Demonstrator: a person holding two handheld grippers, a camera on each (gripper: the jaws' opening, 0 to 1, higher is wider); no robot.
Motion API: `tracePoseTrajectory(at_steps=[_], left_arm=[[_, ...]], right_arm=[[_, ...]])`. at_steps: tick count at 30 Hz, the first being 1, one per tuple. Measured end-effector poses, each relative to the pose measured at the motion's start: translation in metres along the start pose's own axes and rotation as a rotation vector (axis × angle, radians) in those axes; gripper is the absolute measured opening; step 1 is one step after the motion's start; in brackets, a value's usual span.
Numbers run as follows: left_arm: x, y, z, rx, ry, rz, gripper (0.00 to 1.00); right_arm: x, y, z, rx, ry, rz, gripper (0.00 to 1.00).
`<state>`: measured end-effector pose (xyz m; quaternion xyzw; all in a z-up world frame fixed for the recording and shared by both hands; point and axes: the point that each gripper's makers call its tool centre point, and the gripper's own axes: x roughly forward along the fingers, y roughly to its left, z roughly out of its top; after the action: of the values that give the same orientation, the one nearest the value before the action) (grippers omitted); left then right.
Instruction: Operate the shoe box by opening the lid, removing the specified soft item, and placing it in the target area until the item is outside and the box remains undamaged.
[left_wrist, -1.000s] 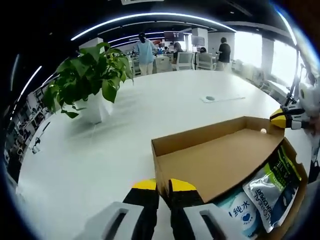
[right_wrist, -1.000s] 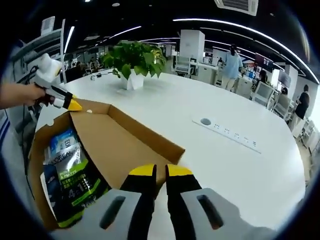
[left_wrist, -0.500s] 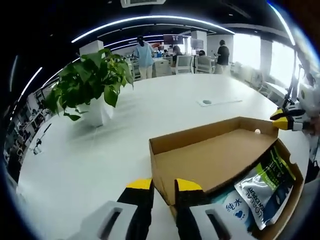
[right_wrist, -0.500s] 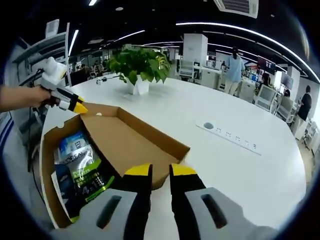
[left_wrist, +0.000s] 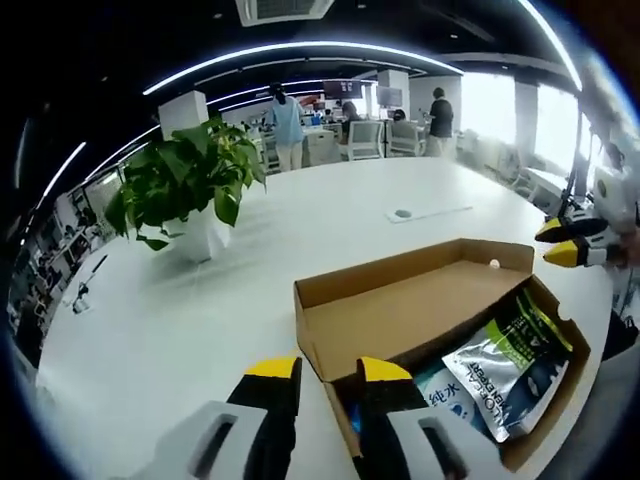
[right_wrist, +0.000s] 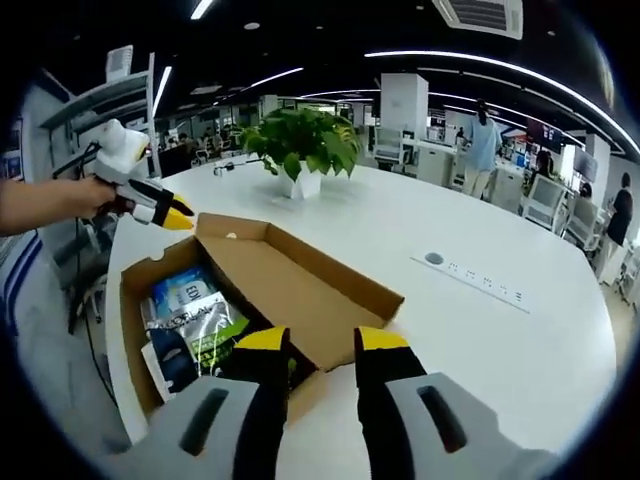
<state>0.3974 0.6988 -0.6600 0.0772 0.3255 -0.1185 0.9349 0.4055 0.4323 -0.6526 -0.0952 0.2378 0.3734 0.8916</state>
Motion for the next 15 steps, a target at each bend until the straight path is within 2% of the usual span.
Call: tracePoseTrajectory(at_steps=[9, 15], left_arm=[[-0.013, -0.026, -0.011, 0.016, 0.028, -0.050, 0.25], [-0.016, -0.050, -0.030, -0.003, 0.078, -0.116, 0.27]], right_arm=[[-0.010, 0.016, -0.010, -0.007, 0.031, 0.029, 0.26], [-0.013, 0.021, -0.018, 0.001, 0.055, 0.042, 0.28]])
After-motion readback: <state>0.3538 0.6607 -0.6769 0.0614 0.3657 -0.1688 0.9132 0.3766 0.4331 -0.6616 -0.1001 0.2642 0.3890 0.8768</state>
